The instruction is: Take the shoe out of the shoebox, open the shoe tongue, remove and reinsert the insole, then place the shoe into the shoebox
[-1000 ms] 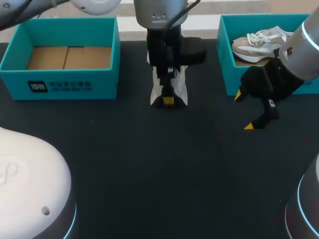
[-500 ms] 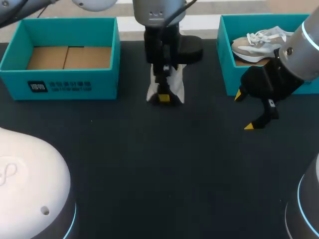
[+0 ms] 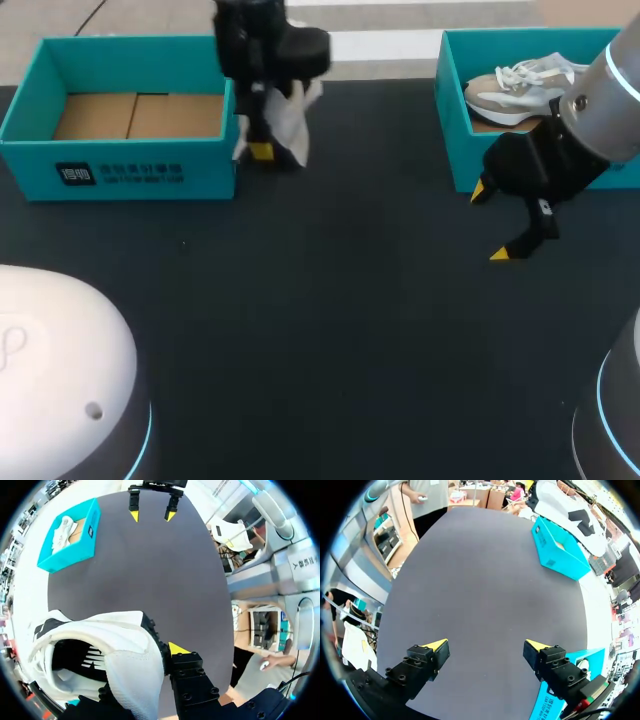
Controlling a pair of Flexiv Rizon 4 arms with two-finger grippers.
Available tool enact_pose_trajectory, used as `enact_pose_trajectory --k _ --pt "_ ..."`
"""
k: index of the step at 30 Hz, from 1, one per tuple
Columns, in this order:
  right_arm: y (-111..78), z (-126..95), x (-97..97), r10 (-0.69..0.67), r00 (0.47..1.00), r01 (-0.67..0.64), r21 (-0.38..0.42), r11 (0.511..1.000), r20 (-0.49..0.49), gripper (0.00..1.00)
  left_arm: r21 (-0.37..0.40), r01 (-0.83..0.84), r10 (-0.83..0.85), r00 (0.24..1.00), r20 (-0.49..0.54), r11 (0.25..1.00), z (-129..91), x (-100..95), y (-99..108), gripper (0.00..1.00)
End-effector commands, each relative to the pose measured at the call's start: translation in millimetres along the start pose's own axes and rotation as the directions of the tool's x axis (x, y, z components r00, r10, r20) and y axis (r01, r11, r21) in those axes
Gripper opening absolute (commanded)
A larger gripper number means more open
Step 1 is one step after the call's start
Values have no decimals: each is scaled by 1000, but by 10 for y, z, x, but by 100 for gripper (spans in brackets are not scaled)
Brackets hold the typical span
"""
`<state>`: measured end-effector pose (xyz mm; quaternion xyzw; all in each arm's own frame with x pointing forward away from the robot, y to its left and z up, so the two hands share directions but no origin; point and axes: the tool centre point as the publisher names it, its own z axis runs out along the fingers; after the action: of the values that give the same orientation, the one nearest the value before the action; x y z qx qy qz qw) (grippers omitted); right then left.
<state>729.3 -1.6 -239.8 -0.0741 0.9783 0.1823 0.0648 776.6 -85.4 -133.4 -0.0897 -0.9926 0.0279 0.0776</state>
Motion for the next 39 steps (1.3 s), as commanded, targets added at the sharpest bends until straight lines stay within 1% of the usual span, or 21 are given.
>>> enact_pose_trajectory --k 1,2,4,6,7,8,9,11,12,15,17,21,22,25,26,28,31,35,37,39 --pt "5 10 3 1 1000 -1 4 1000 1 100 54 -35 34 999 20 998 -40 -20 483 0" --pt "5 10 3 1 1000 -1 4 1000 1 100 51 -46 44 999 31 998 -43 -43 573 0" --pt "5 10 3 1 1000 -1 4 1000 1 100 54 -61 61 998 9 997 -49 -98 737 0" --pt "5 10 3 1 1000 -1 4 1000 1 100 40 -43 42 999 20 998 -42 -150 867 0" --pt "5 10 3 1 1000 -1 4 1000 1 100 48 -33 33 999 10 998 -46 -193 974 0" --pt "5 10 3 1 1000 -1 4 1000 1 100 52 -24 24 1000 6 998 -51 -221 1039 0" --pt "5 10 3 1 1000 -1 4 1000 1 100 51 -20 19 1000 9 998 -52 -262 1155 0" --pt "5 10 3 1 1000 -1 4 1000 1 100 52 0 -1 1000 18 999 -56 -305 1295 0" --pt "5 10 3 1 1000 -1 4 1000 1 100 60 -2 1 1000 19 998 -62 -333 1407 0" --pt "5 10 3 1 1000 -1 4 1000 1 100 62 12 -14 999 34 998 -64 -396 1652 0" --pt "5 10 3 1 1000 -1 4 1000 1 100 88 5 -7 1000 29 996 -76 -437 1822 0" --pt "5 10 3 1 1000 -1 4 1000 1 100 124 -26 24 1000 16 992 -103 -499 2132 0" --pt "5 10 3 1 1000 -1 4 1000 1 100 125 -30 28 999 14 992 -109 -529 2236 0" --pt "5 10 3 1 1000 -1 4 1000 1 100 84 -55 55 998 3 995 -93 -576 2427 0" --pt "5 10 3 1 1000 -1 4 1000 1 100 61 -79 79 997 -7 995 -91 -605 2540 0" --pt "5 10 3 1 1000 -1 4 1000 1 100 51 -104 105 994 -16 993 -96 -613 2654 0" --pt "5 10 3 1 1000 -1 4 1000 1 100 -7 -102 102 995 0 995 -121 -612 2823 0" --pt "5 10 3 1 1000 -1 4 1000 1 100 -14 -106 107 994 12 994 -176 -607 3045 0" --pt "5 10 3 1 1000 -1 4 1000 1 100 12 -113 113 993 20 993 -212 -591 3176 0" --pt "5 10 3 1 1000 -1 4 1000 1 100 22 -94 94 995 23 995 -233 -595 3320 0"
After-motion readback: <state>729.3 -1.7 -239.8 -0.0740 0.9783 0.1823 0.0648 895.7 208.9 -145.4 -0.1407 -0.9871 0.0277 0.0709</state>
